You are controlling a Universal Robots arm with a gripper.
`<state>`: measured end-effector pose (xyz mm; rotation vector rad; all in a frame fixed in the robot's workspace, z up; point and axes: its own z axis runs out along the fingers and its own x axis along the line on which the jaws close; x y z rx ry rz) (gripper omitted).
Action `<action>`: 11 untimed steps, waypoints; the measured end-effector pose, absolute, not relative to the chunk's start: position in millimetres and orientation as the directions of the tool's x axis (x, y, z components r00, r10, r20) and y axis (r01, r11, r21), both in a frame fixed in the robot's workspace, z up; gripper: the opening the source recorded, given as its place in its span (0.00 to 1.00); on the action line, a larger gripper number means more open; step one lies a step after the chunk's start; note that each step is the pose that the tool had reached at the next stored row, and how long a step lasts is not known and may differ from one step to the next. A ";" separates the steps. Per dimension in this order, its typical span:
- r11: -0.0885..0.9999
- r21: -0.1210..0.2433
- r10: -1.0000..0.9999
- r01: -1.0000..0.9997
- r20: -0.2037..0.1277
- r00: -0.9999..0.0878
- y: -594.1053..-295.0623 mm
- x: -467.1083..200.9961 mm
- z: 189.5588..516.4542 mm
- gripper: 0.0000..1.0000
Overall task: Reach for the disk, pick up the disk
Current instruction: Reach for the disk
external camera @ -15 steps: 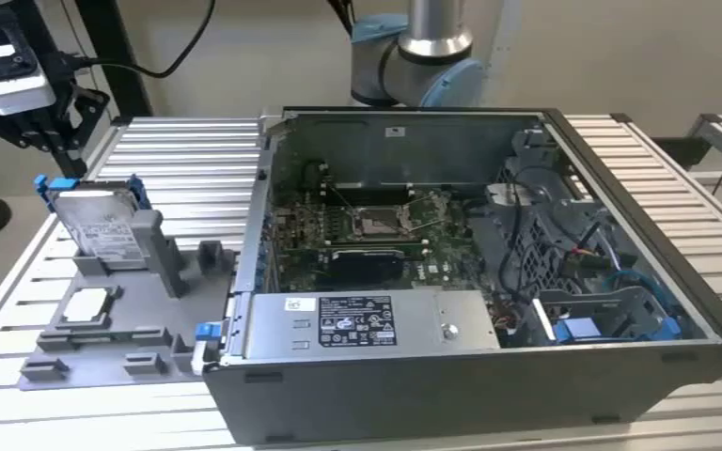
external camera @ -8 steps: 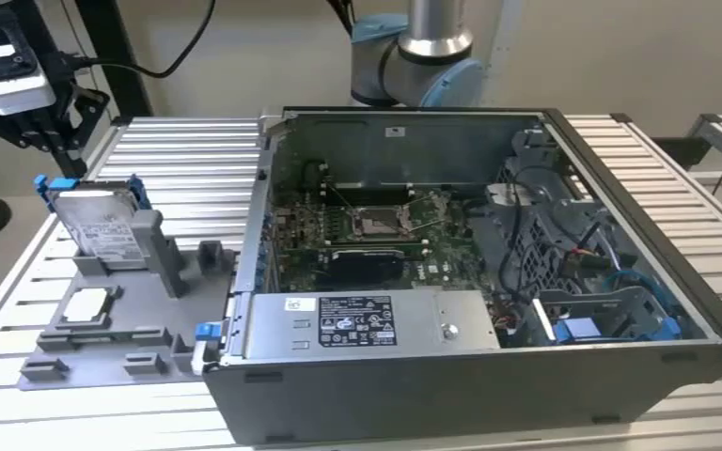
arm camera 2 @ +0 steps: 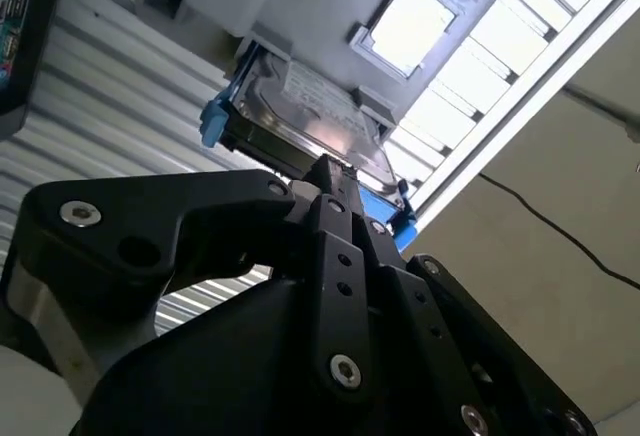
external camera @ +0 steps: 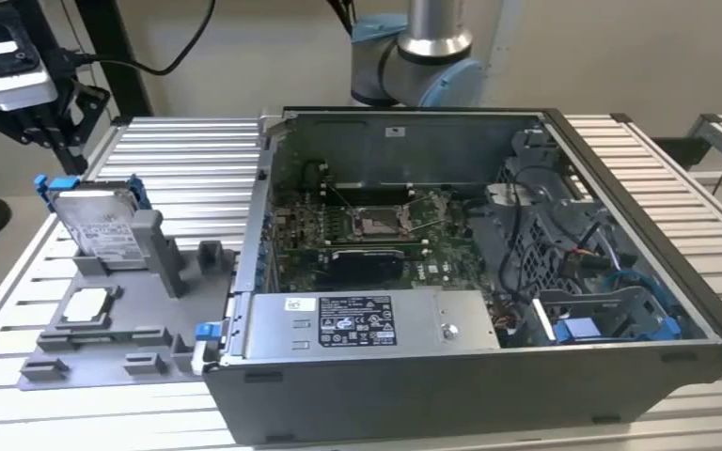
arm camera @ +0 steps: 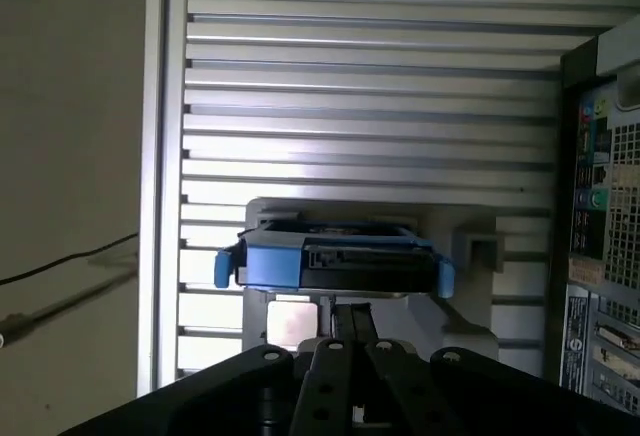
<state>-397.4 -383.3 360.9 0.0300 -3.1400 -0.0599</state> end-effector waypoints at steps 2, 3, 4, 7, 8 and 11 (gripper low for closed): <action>0.999 0.038 -0.019 -0.019 0.001 -1.000 -382.8 -401.7 360.9 0.00; 0.999 0.038 -0.019 -0.019 0.001 -1.000 -382.8 -404.3 360.9 0.00; 0.999 0.038 -0.019 -0.019 0.001 -1.000 -382.8 -406.7 360.9 0.00; 0.999 0.038 -0.020 -0.020 0.001 -1.000 -382.8 -413.6 360.8 0.00; 0.999 0.038 -0.021 -0.021 0.001 -1.000 -382.7 -416.1 360.8 0.00; 0.999 0.038 -0.021 -0.021 0.001 -1.000 -382.6 -423.1 360.8 0.00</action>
